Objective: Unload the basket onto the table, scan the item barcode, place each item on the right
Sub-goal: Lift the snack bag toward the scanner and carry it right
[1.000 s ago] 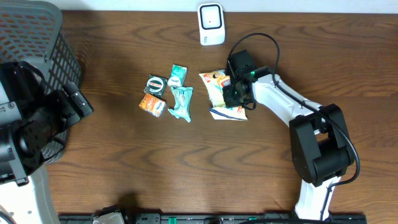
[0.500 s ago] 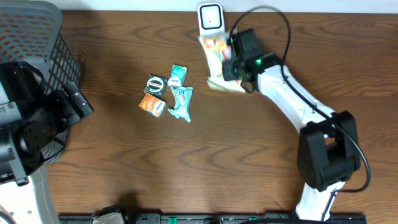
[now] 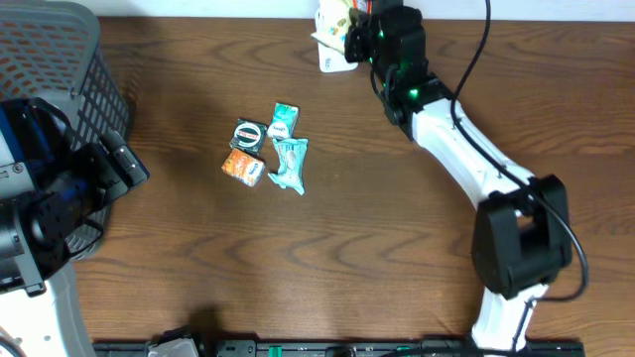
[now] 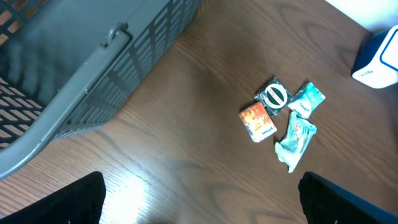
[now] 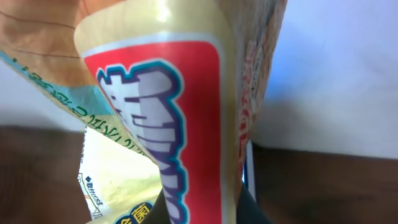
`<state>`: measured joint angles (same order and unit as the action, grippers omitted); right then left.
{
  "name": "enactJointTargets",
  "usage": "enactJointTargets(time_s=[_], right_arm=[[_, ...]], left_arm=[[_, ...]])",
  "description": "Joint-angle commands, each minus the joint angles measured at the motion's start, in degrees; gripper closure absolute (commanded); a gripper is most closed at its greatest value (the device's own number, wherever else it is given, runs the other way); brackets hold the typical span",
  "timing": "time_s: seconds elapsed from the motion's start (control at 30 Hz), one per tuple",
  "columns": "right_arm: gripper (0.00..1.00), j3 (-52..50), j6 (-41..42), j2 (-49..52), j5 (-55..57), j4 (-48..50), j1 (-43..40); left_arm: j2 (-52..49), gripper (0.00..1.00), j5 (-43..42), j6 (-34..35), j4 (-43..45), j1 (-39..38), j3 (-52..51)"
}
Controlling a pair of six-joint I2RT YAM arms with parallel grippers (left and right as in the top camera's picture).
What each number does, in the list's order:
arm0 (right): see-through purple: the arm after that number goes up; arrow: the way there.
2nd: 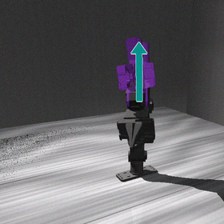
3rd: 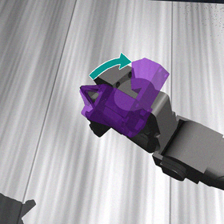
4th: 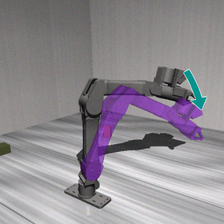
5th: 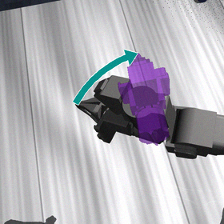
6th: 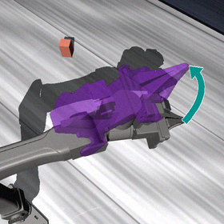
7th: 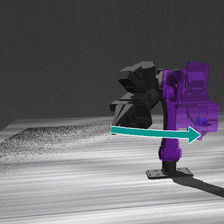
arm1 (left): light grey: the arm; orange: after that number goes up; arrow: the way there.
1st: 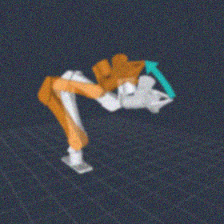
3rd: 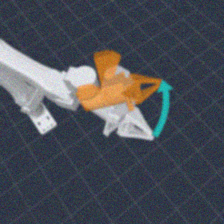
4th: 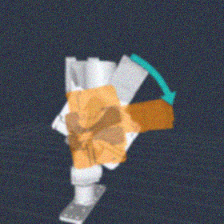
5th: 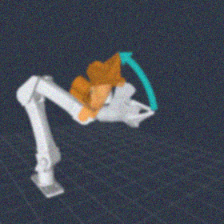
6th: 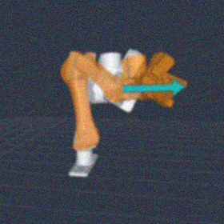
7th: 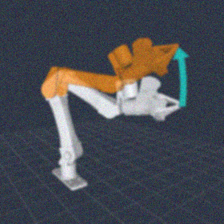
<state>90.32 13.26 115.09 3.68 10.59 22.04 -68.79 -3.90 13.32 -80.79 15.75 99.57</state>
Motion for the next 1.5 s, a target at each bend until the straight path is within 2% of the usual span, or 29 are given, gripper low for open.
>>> enactJointTargets(time_s=[0.0,0.27,0.6,0.73,0.87,0.97,1.13,1.23,1.37,1.4,1.43,1.47], right_arm=[[0.99,4.9,1.3,8.9,1.7,6.1,-1.1],[0.99,14.7,0.8,20.1,2.0,11.0,-1.0],[0.99,14.8,-0.7,18.1,2.4,7.7,-2.2],[0.99,14.8,-2.7,13.2,2.4,2.0,-4.3],[0.99,14.8,-3.8,7.2,2.4,-7.9,-8.2],[0.99,14.8,-11.1,3.3,2.4,-21.0,-13.2],[0.99,14.8,-24.2,3.3,2.6,-36.4,-19.2],[0.99,14.8,-25.8,4.2,5.5,-41.5,-23.2],[0.97,14.8,-25.6,6.2,11.0,-43.7,-27.7],[0.45,14.8,-24.9,7.0,10.6,-45.0,-29.4],[0.08,14.8,-24.5,7.3,10.2,-45.9,-30.1],[0.01,14.8,-24.5,7.6,9.6,-46.5,-30.5]], left_arm=[[0.0,0.02,0.5,0.1,-0.2,0.3,-0.5],[0.0,0.02,0.5,0.1,-0.2,0.3,-0.5],[0.0,0.02,0.5,0.1,-0.2,0.3,-0.5],[0.0,0.02,0.5,0.1,-0.2,0.3,-0.5],[0.0,0.02,0.5,0.1,-0.2,0.3,-0.5],[0.0,0.02,0.5,0.1,-0.2,0.3,-0.5],[0.0,0.02,0.5,0.1,-0.2,0.3,-0.5],[0.0,0.02,0.5,0.1,-0.2,0.3,-0.5],[0.0,0.02,0.5,0.1,-0.2,0.3,-0.5],[0.0,0.02,0.5,0.1,-0.2,0.3,-0.5],[0.0,0.02,0.5,0.1,-0.2,0.3,-0.5],[0.0,0.02,0.5,0.1,-0.2,0.3,-0.5]])
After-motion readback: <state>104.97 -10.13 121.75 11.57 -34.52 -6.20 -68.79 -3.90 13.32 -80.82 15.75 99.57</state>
